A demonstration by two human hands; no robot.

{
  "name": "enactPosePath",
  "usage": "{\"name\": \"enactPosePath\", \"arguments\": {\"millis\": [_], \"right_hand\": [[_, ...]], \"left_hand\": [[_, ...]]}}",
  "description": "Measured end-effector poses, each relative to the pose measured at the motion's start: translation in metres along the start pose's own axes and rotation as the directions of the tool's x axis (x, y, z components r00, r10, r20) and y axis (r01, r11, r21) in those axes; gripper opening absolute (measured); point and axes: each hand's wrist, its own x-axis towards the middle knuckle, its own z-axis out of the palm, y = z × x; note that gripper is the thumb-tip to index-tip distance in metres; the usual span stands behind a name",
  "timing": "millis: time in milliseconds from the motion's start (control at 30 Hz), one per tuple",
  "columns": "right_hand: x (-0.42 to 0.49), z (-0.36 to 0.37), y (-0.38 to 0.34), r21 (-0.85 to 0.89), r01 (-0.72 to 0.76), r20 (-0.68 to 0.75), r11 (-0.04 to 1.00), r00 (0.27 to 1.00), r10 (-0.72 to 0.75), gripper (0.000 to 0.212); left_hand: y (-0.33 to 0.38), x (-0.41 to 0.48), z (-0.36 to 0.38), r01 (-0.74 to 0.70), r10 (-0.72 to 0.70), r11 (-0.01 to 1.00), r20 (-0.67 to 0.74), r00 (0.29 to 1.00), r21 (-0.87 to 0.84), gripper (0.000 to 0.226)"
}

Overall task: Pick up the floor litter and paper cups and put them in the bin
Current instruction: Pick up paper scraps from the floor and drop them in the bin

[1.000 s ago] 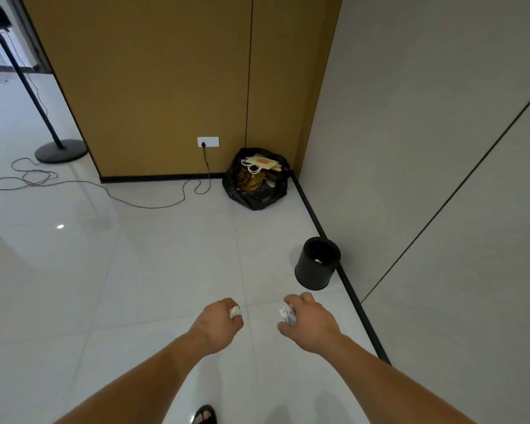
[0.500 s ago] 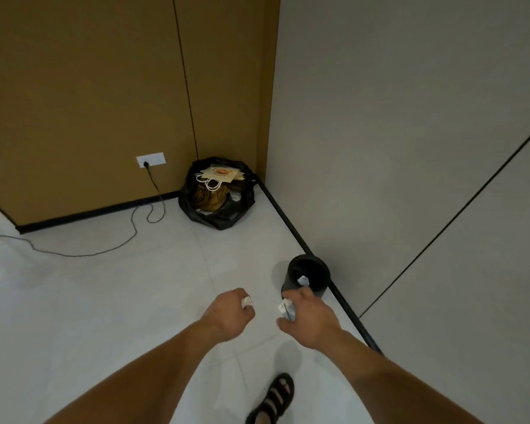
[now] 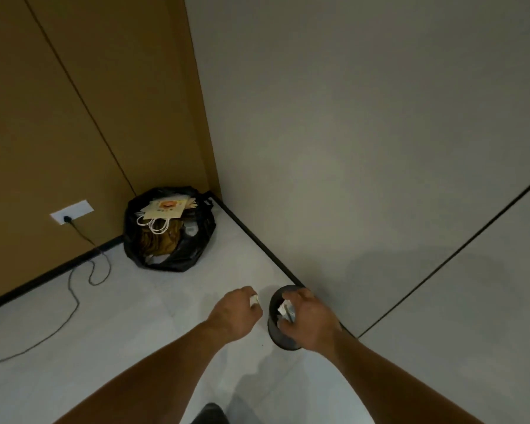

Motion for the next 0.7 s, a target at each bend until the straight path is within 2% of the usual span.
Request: {"name": "enactPosePath", "arguments": {"millis": [167, 300, 467, 600, 700], "right_hand": [[0.057, 0.004, 0.024, 0.067, -0.195, -0.003, 0.978, 0.981, 0.196, 0.062], [0.101, 0.019, 0.037, 0.177, -0.415, 0.036, 0.892, 0.909, 0.416, 0.053], [0.153, 0.052, 0.062, 0.316, -0.578, 0.076, 0.752, 0.806, 0.588, 0.055], [0.187, 0.103, 0.093, 0.403, -0.659, 0.093, 0.635, 0.72, 0.688, 0.057], [0.22, 0.16, 0.122, 0.432, -0.689, 0.126, 0.583, 0.686, 0.717, 0.057]], "left_hand": [[0.005, 0.104, 0.0, -0.126, 0.117, 0.991, 0.147, 0.982, 0.054, 0.025], [-0.003, 0.19, 0.012, -0.214, 0.166, 0.972, 0.357, 0.919, 0.099, 0.023], [-0.016, 0.281, 0.045, -0.232, 0.122, 0.961, 0.522, 0.844, 0.151, 0.019], [-0.04, 0.326, 0.091, -0.207, 0.065, 0.963, 0.596, 0.8, 0.173, 0.02], [-0.063, 0.366, 0.143, -0.18, 0.026, 0.965, 0.612, 0.791, 0.192, 0.016]]}}
